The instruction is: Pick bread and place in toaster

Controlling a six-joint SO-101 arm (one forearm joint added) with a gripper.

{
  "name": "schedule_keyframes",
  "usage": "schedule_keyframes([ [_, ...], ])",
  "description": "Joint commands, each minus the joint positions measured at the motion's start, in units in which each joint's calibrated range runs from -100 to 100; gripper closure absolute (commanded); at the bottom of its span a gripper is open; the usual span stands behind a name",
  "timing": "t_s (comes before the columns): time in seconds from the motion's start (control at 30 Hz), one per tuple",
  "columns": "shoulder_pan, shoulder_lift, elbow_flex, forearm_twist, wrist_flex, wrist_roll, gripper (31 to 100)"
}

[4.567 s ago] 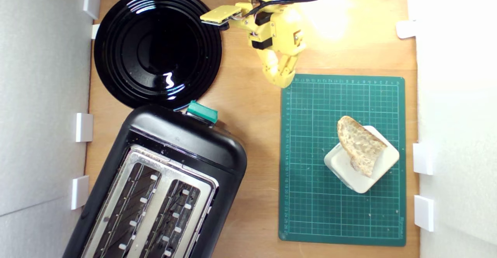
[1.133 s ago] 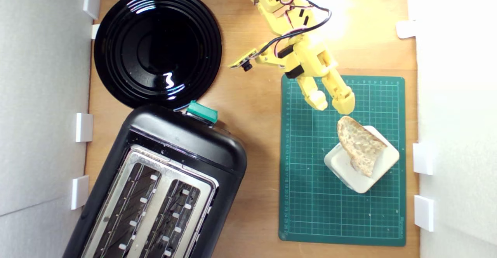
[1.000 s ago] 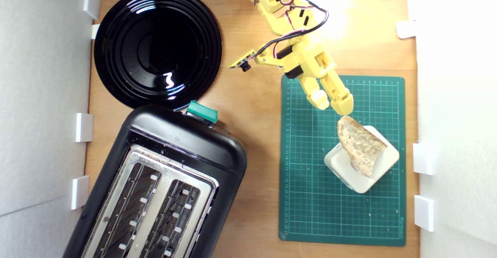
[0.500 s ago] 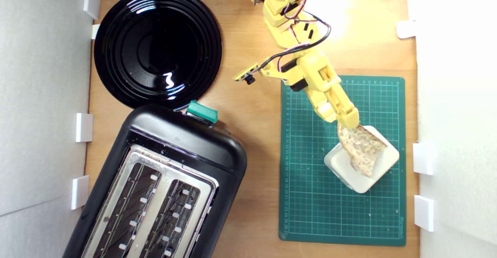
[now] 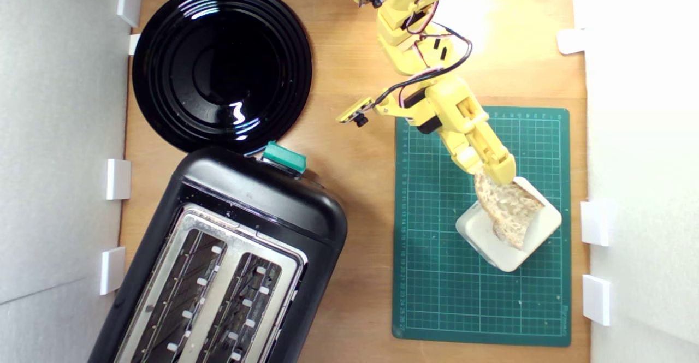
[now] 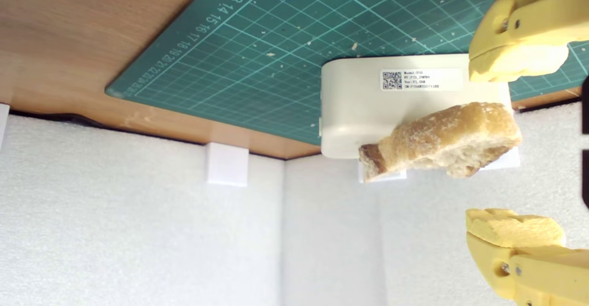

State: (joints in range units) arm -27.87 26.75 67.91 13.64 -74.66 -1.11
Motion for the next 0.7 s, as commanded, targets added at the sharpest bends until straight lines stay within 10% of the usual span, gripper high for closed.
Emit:
schedule_keyframes([
  [0.0,-0.6,-0.1,-2.6,-0.4,-1.7,-0.2,39.9],
  [0.67,-0.6,3.0,-7.8,-0.4,-1.8,-0.2,39.9],
])
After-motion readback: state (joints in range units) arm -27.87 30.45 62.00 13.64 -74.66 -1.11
